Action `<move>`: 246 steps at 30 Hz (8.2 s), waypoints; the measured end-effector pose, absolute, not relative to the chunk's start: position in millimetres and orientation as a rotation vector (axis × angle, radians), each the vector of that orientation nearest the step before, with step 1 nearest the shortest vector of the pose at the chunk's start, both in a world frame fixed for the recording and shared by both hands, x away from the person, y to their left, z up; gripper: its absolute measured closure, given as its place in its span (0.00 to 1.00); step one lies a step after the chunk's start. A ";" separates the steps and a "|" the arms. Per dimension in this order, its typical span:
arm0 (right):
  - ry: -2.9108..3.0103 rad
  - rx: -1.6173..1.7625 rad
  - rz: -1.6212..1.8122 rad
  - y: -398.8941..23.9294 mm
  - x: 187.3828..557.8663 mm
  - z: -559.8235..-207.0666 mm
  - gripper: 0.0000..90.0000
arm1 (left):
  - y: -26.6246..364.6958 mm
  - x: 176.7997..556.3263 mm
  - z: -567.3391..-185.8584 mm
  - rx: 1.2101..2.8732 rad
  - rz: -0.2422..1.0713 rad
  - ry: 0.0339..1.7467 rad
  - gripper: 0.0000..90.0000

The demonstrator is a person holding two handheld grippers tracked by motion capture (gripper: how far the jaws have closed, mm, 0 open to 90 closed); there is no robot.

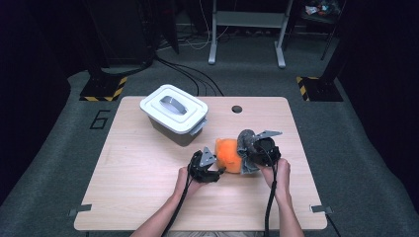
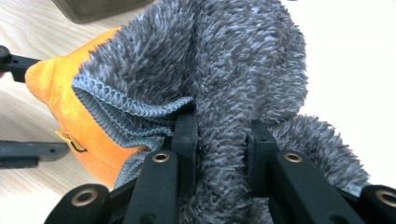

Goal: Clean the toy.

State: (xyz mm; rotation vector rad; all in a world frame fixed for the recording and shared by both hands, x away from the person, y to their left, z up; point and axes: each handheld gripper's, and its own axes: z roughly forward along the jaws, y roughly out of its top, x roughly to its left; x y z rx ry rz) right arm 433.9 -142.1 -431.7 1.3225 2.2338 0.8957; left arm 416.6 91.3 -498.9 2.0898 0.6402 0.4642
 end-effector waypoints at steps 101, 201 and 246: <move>2.154 1.383 0.950 -184.7 409.8 -416.6 0.78 | 92.5 417.6 -482.7 2.014 0.236 0.746 0.86; 2.247 1.303 0.900 -144.6 417.5 -428.2 0.78 | 93.2 414.4 -485.6 2.032 0.362 0.695 0.49; 2.278 1.143 0.984 -102.2 406.0 -409.8 0.78 | 91.1 416.6 -478.4 1.998 0.185 0.751 0.88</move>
